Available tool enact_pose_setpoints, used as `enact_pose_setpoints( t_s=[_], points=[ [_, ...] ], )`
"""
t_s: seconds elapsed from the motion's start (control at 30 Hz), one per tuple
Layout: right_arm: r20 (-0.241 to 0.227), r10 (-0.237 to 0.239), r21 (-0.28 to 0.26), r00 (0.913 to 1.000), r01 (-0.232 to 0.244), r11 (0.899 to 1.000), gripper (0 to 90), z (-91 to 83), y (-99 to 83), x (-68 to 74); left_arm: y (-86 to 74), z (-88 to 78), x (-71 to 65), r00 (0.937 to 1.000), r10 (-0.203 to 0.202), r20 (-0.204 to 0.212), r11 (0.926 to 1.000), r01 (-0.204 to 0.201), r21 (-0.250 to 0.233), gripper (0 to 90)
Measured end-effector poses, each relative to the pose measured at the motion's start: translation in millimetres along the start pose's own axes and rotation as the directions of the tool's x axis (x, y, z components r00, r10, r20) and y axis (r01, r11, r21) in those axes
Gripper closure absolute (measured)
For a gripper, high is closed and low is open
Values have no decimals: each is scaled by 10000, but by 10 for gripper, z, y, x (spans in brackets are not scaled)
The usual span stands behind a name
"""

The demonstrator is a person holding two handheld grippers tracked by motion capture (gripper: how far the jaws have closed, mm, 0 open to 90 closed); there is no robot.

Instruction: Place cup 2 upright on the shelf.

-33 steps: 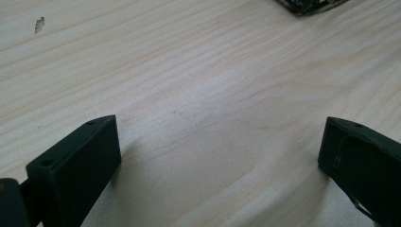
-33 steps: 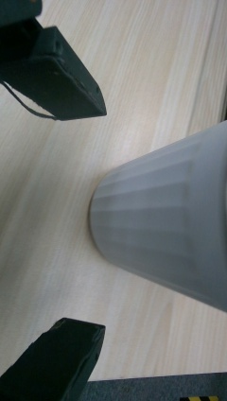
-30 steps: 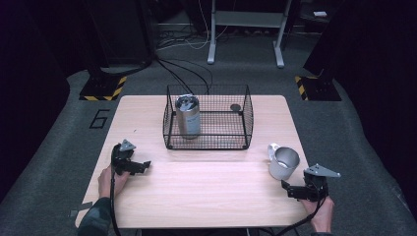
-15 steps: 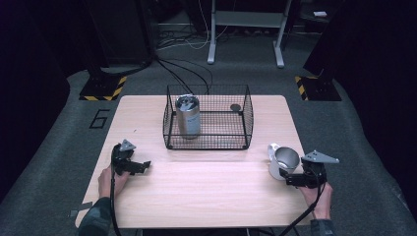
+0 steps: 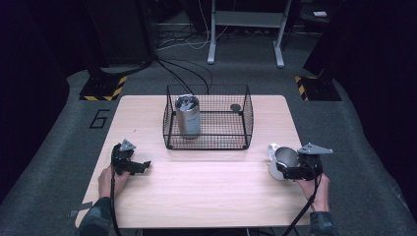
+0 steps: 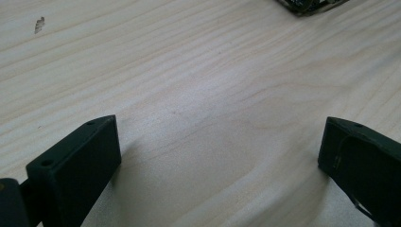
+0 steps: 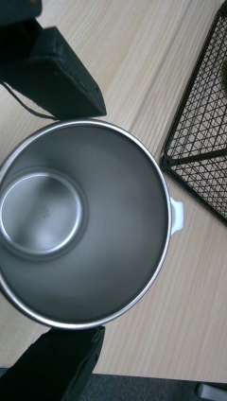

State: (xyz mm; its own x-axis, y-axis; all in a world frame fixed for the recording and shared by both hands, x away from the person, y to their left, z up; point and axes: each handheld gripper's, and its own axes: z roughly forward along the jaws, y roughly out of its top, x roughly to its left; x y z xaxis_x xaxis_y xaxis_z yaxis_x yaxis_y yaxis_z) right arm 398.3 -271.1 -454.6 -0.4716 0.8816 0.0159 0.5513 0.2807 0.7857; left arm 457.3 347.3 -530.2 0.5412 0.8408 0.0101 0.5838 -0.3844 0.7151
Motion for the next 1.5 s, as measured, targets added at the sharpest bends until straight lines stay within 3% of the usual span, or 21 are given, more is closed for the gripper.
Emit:
enact_pose_setpoints(
  t_s=[0.4,1.1,1.5],
  points=[
    [93,-212,179,9997,210,9996,46,17,42,4,0,0,0,10000,-3,1,10000,3,-2,0],
    [40,130,-152,9999,-129,9998,56,-27,19,3,1,0,0,10000,-18,-1,10000,18,7,0],
    [-62,-190,-141,9998,189,9997,57,-87,120,91,2,0,0,10000,-19,-5,10000,19,10,0]
  ],
)
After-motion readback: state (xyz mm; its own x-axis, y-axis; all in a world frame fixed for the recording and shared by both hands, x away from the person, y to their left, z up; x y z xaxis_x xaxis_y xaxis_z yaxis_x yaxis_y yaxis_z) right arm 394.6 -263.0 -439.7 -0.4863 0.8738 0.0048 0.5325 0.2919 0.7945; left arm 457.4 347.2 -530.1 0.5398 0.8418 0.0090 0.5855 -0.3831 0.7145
